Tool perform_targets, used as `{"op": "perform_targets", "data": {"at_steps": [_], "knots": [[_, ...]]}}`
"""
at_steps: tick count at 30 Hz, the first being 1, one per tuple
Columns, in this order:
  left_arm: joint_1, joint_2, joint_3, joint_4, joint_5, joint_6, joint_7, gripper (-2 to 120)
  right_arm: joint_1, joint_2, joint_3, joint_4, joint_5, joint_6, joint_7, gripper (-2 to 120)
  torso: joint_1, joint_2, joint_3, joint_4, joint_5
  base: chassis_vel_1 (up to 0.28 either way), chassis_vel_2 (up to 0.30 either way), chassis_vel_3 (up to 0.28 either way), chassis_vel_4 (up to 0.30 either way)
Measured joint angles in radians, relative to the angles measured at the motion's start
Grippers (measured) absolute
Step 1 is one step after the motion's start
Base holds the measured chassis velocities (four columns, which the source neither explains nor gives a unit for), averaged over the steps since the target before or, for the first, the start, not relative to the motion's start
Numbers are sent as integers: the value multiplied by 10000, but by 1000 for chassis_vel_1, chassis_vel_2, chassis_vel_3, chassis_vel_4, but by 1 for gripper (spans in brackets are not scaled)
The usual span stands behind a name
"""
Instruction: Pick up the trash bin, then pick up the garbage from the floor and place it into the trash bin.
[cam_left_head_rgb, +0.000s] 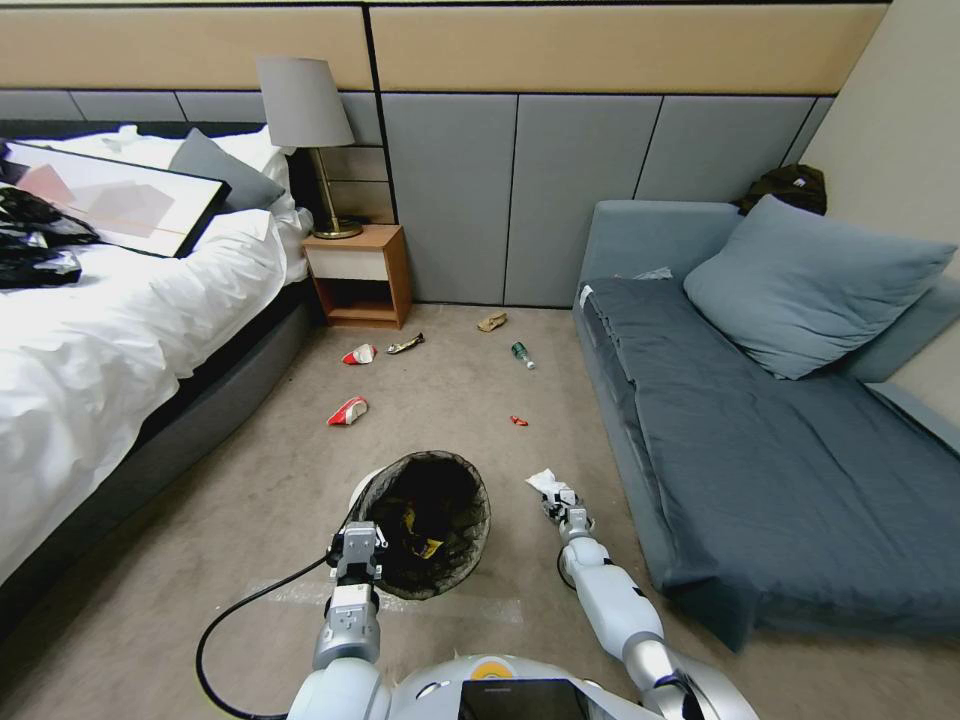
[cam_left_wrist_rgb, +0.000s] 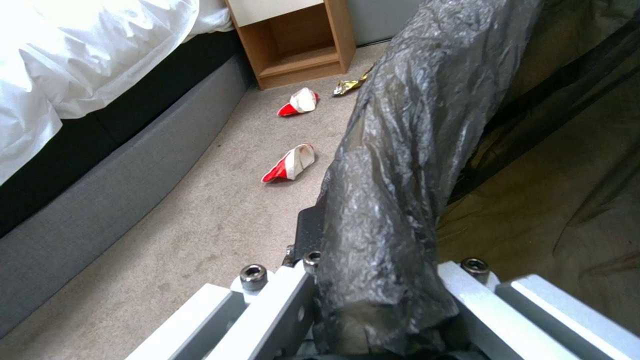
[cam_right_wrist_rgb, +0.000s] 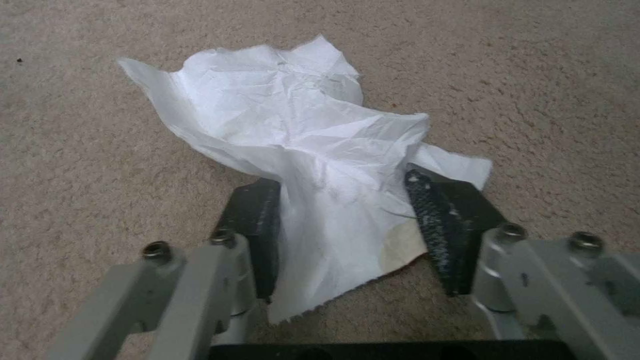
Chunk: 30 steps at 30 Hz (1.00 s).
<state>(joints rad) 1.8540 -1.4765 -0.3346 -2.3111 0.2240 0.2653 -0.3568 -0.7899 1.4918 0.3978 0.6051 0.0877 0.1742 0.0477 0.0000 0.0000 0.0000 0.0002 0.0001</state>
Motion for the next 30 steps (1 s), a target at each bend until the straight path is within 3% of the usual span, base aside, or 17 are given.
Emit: {"op": "perform_targets", "data": {"at_steps": [2, 12, 23, 30], "knots": [[20, 16, 0, -6, 3, -4, -6, 1, 27, -4, 1, -18, -6, 6, 0, 32, 0, 1, 0, 1, 3, 0, 0, 0, 0], [7, 47, 24, -20, 5, -17, -9, 1, -6, -92, 46, -24, -3, 70, 20, 0, 0, 0, 0, -3, -1, 0, 0, 0, 0], [-12, 46, 27, -11, -1, -23, -9, 1, -138, -181, 65, 83, -9, 175, 33, 0, 0, 0, 0, -1, 0, 0, 0, 0, 0], [-10, 24, 23, -15, 10, -24, 2, 1, -768, -299, 37, 1361, 19, 136, 332, 0, 0, 0, 1, -4, 0, 0, 0, 0, 0]]}}
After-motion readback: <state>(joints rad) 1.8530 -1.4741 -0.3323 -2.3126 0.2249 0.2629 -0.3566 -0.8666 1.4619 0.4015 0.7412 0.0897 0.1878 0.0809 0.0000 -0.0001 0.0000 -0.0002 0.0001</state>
